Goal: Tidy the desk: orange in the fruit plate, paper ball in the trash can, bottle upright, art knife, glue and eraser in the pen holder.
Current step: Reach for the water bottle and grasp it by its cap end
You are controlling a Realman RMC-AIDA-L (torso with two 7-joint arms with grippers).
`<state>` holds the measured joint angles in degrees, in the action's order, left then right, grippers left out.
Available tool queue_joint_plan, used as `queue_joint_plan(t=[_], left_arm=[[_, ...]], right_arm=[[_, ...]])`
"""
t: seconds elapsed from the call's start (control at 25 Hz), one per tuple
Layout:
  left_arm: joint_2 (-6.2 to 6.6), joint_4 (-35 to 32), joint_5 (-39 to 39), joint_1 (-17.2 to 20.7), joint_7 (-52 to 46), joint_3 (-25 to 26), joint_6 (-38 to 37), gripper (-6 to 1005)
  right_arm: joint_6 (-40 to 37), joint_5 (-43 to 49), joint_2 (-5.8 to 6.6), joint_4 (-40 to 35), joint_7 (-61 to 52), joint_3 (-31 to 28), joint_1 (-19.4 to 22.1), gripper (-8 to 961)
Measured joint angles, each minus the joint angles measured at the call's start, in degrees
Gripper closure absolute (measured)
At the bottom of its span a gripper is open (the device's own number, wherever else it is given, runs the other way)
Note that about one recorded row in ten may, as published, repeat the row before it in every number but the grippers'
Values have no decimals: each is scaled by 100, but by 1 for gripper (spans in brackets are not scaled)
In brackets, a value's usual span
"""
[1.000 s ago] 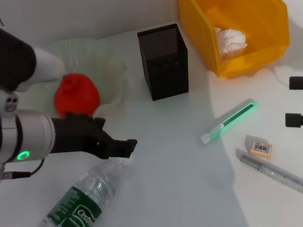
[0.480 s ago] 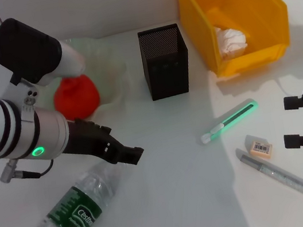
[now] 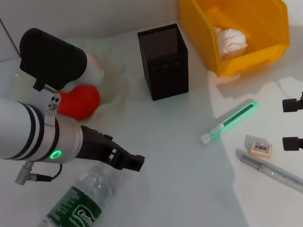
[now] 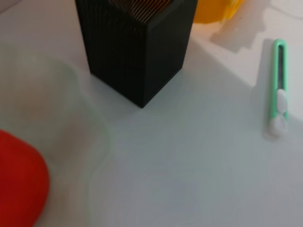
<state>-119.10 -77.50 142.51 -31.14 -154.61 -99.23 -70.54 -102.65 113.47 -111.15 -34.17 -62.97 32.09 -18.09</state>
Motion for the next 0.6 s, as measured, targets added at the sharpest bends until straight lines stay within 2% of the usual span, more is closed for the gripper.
queue_joint_plan(t=[0.24,0.28,0.6], left_arm=[[-3,329,176,-177,-173,-78,68,161],[-6,542,219,-282,-244,-111,110,162],[-8,620,306,-313,-287,-240,159,163]], right_arm=[[0,27,-10,7,2,-1,-5,113],[0,28,-12,7,3,-1,-4,113],[1,27,-20,7,8,-1,-1,113]])
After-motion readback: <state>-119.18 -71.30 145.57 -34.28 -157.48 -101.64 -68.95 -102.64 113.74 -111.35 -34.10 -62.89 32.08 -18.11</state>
